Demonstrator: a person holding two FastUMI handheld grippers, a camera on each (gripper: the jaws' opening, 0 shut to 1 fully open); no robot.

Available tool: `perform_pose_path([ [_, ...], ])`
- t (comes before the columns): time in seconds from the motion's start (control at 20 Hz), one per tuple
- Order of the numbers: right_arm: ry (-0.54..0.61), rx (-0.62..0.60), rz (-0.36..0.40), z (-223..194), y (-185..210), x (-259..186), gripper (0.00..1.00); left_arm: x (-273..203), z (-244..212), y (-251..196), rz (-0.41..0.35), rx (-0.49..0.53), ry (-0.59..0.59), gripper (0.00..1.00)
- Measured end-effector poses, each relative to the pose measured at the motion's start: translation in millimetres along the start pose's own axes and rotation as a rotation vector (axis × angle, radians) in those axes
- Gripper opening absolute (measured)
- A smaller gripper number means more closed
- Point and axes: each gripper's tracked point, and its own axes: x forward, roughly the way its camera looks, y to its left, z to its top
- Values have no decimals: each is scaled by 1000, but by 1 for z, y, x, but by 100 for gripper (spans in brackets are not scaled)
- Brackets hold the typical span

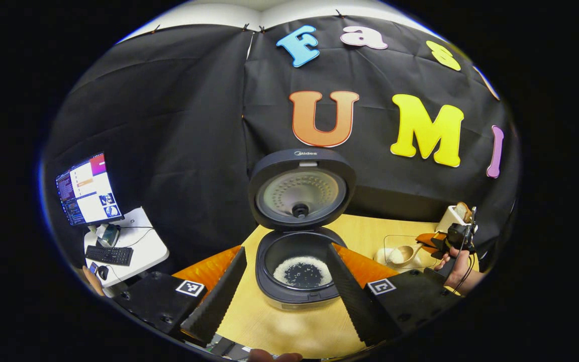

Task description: Close the left gripper, press the button to open the rice cooker; take a wooden spoon from the chopstick holder with the right hand, scoop a spoonful of rice and pour it into the rice cooker, then put the wooden spoon back into the chopstick holder.

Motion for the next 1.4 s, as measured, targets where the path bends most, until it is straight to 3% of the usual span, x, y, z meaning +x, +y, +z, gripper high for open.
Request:
perform_pose_path([
  [0.25, -20, 62, 59, 18, 42, -31, 0, -6, 7, -13, -11, 0, -34, 100],
  [0.45, 25, 17, 129, 1, 112, -52, 0, -13, 6, -7, 10, -18, -66, 100],
  [0.75, 147, -108, 258, -54, 232, -76, 0, -32, 3, 26, 69, -75, -128, 100],
  [1.0, 167, -281, 310, -93, 311, -78, 0, -47, -4, 67, 136, -100, -177, 100],
  [1.4, 194, -440, 336, -147, 356, -70, 0, -51, -22, 112, 220, -141, -164, 100],
])
